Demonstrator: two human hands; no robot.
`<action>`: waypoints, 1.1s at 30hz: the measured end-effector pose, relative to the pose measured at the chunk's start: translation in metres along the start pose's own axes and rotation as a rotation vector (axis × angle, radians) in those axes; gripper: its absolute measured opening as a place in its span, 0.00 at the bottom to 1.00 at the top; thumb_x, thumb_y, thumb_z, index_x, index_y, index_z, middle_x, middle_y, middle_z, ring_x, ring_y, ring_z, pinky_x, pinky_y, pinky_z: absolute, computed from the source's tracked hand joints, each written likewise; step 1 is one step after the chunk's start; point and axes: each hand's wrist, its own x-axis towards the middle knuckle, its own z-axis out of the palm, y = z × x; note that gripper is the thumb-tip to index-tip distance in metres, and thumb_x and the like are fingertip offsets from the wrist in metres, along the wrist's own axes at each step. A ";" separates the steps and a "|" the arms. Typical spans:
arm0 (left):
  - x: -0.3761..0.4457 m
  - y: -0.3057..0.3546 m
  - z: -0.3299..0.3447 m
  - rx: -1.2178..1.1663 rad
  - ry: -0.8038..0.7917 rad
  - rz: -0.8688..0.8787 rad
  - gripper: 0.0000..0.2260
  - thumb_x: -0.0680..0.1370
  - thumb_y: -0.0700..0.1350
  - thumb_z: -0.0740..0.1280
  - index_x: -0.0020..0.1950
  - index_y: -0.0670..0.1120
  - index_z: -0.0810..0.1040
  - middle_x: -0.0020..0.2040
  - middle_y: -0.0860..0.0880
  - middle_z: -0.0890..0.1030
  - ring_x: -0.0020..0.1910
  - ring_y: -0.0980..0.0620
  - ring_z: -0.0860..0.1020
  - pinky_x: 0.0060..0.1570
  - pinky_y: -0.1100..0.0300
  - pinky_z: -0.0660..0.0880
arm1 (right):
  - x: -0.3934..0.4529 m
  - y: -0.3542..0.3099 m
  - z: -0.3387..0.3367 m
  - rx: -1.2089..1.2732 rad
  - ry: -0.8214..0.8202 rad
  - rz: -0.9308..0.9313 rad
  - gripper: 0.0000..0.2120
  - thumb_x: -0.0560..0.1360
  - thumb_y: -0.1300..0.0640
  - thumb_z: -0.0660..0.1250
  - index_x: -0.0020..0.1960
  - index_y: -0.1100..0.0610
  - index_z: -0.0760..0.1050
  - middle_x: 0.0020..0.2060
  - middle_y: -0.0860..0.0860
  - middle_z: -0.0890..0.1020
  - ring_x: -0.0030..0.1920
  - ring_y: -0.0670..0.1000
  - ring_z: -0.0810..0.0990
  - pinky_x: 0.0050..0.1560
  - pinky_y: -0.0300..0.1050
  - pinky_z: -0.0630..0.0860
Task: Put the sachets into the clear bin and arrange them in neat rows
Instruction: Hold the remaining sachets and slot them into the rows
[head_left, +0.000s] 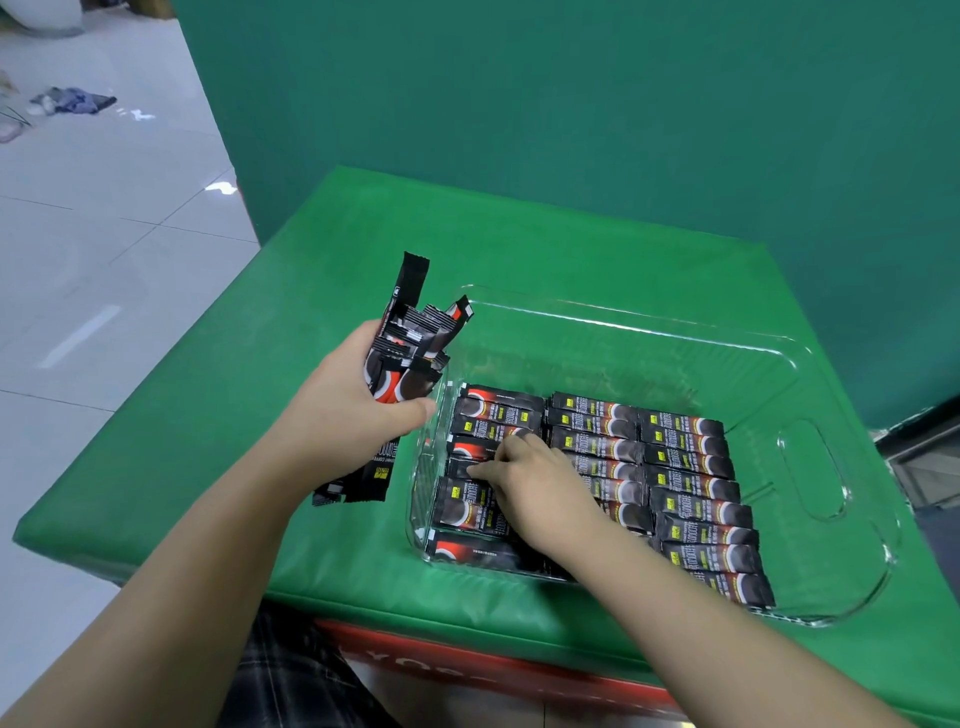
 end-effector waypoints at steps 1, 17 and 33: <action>0.000 0.000 0.000 -0.001 0.000 0.001 0.16 0.71 0.42 0.74 0.49 0.58 0.72 0.42 0.56 0.82 0.38 0.61 0.79 0.39 0.65 0.69 | 0.000 0.001 0.001 -0.002 -0.003 -0.009 0.21 0.75 0.64 0.64 0.65 0.47 0.75 0.48 0.54 0.76 0.51 0.57 0.72 0.43 0.48 0.64; -0.003 0.004 0.000 0.034 -0.008 0.012 0.16 0.72 0.42 0.74 0.49 0.59 0.70 0.43 0.56 0.81 0.39 0.62 0.79 0.36 0.70 0.68 | -0.003 0.006 0.003 -0.098 0.063 0.124 0.17 0.72 0.65 0.67 0.58 0.54 0.79 0.50 0.53 0.79 0.52 0.56 0.74 0.46 0.47 0.70; -0.005 0.014 -0.006 0.215 -0.111 0.077 0.21 0.70 0.42 0.74 0.56 0.58 0.69 0.43 0.54 0.80 0.38 0.58 0.78 0.39 0.65 0.73 | 0.013 -0.033 -0.103 0.609 0.347 0.080 0.21 0.79 0.57 0.62 0.70 0.55 0.64 0.64 0.48 0.71 0.59 0.44 0.72 0.61 0.40 0.68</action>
